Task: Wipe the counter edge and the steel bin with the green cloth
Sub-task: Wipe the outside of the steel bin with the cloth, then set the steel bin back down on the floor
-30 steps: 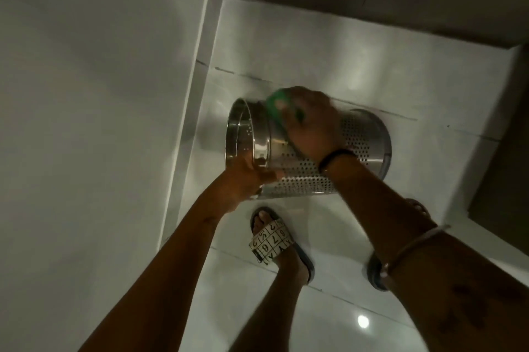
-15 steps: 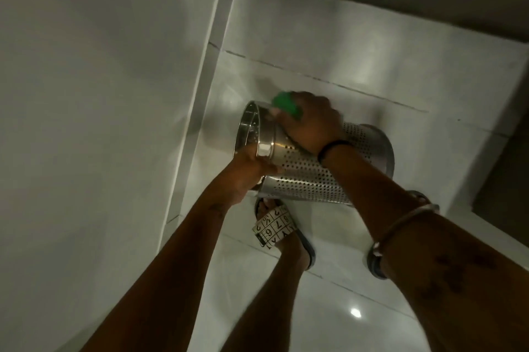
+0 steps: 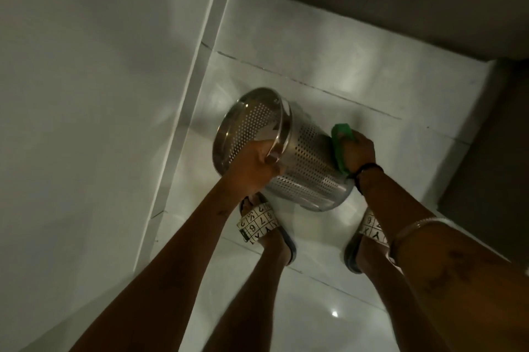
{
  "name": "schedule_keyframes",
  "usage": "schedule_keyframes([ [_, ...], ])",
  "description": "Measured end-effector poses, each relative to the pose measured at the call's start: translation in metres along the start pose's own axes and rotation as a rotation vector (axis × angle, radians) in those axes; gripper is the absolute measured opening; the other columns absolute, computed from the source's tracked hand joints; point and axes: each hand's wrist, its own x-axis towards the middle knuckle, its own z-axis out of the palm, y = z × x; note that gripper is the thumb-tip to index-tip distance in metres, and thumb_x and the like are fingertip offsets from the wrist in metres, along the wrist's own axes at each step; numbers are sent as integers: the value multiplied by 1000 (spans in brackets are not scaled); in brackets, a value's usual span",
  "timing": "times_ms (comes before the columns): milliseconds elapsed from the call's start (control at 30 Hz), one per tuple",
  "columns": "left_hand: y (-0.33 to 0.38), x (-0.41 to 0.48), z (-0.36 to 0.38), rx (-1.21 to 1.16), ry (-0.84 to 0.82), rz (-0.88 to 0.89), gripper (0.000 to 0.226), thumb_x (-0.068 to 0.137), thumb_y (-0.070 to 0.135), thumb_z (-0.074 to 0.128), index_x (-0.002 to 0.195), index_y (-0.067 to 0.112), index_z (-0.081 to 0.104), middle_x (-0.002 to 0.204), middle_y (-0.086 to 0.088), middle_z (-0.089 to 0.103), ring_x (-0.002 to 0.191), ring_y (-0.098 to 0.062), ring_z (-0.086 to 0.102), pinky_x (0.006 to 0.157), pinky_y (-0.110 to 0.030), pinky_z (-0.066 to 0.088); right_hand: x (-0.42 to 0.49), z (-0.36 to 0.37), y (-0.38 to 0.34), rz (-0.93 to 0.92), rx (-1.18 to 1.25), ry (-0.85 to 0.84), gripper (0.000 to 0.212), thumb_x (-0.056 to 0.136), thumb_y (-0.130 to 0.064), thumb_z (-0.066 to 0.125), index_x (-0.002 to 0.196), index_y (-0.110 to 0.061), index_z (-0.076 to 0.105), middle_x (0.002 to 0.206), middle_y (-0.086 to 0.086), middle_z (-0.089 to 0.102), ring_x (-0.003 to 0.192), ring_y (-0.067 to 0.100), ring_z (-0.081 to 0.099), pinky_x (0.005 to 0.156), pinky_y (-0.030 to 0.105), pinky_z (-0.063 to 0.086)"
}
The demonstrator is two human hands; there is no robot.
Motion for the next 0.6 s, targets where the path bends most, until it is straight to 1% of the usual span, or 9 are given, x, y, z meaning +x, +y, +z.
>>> schedule_keyframes([
  [33,1,1,0,91,35,51,17,86,7,68,104,8,65,92,-4,70,86,-15,66,77,-27,54,-3,0,-13,34,207,-59,43,104,-39,45,131,-9,58,139,17,58,118,27,57,97,25,45],
  [133,-1,3,-4,237,166,165,14,87,0,61,98,9,61,77,-1,62,65,-5,57,56,-16,52,-15,-13,-45,20,1011,-374,41,107,-34,34,132,-10,56,148,18,50,132,36,51,113,51,40],
  [200,-4,8,-2,279,209,196,18,83,-8,58,95,4,63,74,-7,59,63,-12,56,52,-24,47,-24,-25,-59,20,1232,-519,47,105,-42,37,140,-16,52,147,14,52,133,36,53,112,56,40],
  [233,-6,12,1,308,216,182,19,81,-11,56,93,2,64,72,-10,57,64,-19,58,52,-23,42,-28,-30,-66,24,1257,-570,49,103,-45,38,142,-18,51,144,13,55,130,36,55,112,57,40],
  [300,-8,21,9,359,234,125,26,79,-13,55,100,-2,66,77,-16,63,75,-31,64,63,-27,44,-37,-40,-76,-28,1279,-653,53,100,-52,40,139,-19,55,138,12,60,127,35,57,114,58,36],
  [367,-7,26,14,345,256,57,35,80,-13,54,112,-3,65,91,-21,69,90,-36,66,76,-34,51,-53,-53,-90,-103,1249,-752,64,92,-62,48,134,-16,60,139,13,60,132,34,54,119,58,29],
  [433,1,22,12,330,241,-14,43,81,-11,53,122,1,61,107,-22,68,103,-36,64,87,-35,49,-76,-69,-110,-162,1193,-820,76,79,-65,64,135,-14,60,142,14,57,136,33,49,121,56,26],
  [533,35,-4,-8,259,174,-72,57,85,-2,59,141,8,47,138,-18,56,128,-36,51,107,-39,40,-121,-95,-145,-268,973,-799,70,74,-43,81,134,-14,59,137,13,62,129,32,56,113,54,40],
  [600,76,-34,-35,192,202,-33,51,92,6,57,142,9,45,140,-19,54,130,-38,49,110,-48,39,-162,-114,-178,-304,786,-708,62,80,-21,74,138,-12,55,130,13,66,121,35,62,100,53,52],
])
